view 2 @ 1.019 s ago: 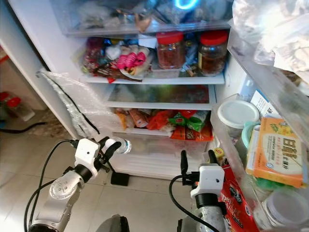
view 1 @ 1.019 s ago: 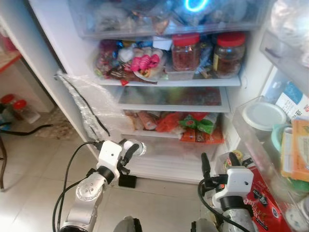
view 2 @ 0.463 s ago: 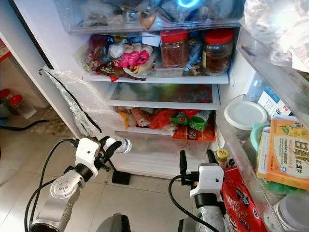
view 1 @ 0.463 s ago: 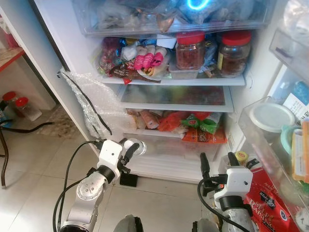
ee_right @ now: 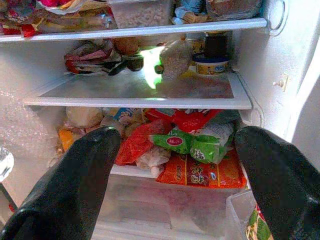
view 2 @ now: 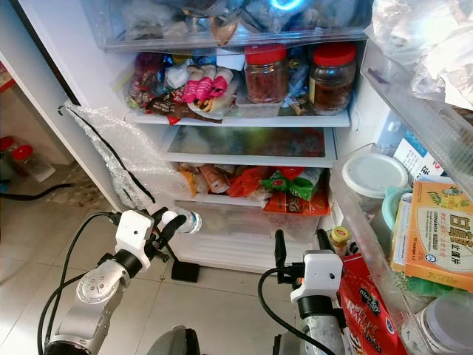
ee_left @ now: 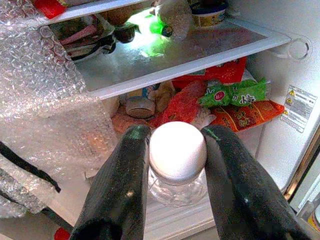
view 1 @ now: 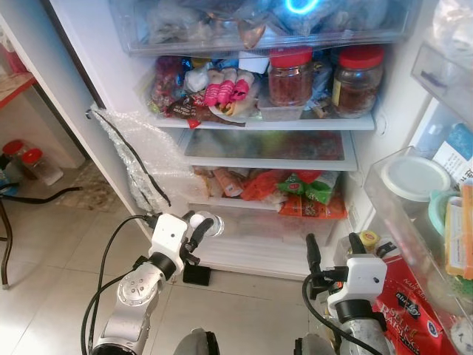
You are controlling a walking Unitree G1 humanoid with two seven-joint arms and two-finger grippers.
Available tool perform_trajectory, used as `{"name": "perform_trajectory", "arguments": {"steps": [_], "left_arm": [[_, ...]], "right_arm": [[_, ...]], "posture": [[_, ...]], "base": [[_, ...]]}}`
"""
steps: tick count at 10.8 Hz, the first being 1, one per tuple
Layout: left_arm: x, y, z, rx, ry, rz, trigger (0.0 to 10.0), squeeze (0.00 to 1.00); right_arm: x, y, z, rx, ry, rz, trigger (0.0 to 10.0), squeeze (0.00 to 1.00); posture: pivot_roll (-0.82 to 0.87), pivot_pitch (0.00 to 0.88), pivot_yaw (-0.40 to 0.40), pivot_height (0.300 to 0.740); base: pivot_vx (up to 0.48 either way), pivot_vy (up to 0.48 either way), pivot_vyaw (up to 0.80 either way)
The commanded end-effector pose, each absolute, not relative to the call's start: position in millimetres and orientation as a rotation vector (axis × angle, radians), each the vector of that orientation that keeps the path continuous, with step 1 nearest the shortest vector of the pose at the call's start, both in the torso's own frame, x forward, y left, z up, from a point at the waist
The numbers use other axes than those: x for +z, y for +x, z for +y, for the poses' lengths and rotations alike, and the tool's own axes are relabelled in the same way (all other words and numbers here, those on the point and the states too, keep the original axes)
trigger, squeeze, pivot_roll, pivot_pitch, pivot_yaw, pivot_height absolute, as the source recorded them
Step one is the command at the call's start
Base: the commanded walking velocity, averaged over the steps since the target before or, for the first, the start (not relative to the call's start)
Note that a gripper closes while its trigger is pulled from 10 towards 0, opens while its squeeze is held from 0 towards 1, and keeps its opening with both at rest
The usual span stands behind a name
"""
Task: Restocking fridge
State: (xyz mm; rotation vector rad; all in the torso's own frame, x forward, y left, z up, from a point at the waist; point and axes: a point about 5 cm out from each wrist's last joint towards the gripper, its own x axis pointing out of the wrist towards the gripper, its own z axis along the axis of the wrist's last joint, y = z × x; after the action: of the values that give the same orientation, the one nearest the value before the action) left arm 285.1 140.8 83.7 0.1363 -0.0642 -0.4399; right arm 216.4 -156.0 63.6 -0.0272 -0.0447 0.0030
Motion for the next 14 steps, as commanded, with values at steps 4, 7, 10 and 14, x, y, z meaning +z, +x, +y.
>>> {"name": "perform_trajectory", "arguments": {"steps": [4,7,10,14], "left_arm": [[88.3,288.0,146.4,-0.42,0.144,-0.079,10.0,0.0],[86.6,287.7,147.3,-0.417,0.143,-0.072,10.0,0.0],[86.6,287.7,147.3,-0.417,0.143,-0.072,10.0,0.0],[86.6,287.7,147.3,-0.417,0.143,-0.072,10.0,0.0]], "right_arm": [[63.1,216.0,-151.3,0.018,-0.018,-0.038,10.0,0.0],[63.1,215.6,-151.1,0.02,-0.018,-0.036,10.0,0.0],[63.1,215.6,-151.1,0.02,-0.018,-0.036,10.0,0.0],[63.1,215.6,-151.1,0.02,-0.018,-0.035,10.0,0.0]], "posture": [[-0.21,0.059,0.134,0.66],[-0.21,0.061,0.133,0.66],[-0.21,0.061,0.133,0.66],[-0.21,0.061,0.133,0.66]], "base": [[0.0,0.0,0.0],[0.0,0.0,0.0],[0.0,0.0,0.0],[0.0,0.0,0.0]]}}
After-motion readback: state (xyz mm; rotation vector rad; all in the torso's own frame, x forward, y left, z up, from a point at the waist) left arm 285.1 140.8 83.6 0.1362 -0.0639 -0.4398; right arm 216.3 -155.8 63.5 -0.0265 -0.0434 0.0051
